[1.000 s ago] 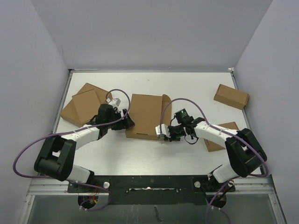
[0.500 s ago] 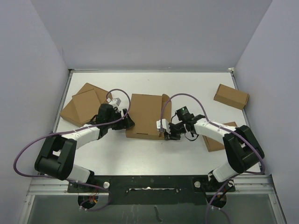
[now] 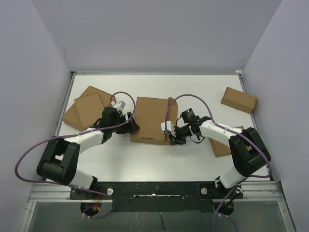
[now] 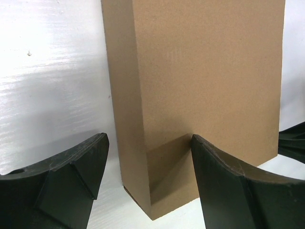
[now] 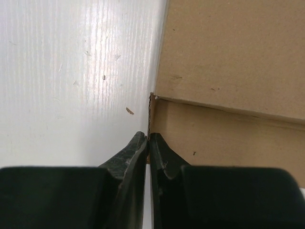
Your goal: Fold the paper box
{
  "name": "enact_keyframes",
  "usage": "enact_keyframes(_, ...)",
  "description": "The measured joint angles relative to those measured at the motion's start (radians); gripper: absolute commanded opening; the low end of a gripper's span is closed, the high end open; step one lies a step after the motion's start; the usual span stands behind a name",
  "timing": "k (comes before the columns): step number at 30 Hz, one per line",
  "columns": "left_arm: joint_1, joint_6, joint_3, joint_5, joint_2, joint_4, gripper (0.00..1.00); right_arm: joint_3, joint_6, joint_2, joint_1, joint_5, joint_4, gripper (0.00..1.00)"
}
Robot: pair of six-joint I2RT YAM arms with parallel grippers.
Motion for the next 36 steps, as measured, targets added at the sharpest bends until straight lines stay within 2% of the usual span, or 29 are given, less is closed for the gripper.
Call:
enact_keyframes(24,0.001,0.001,0.006,0.0,0.008,0.005,0.68,0.056,0.113,0.058,-0.013,0.002,-0.043,0.06)
enact_keyframes(36,0.001,0.002,0.012,-0.004,0.01,0.0,0.68,0.06,0.11,0.056,0.015,0.019,-0.045,0.06)
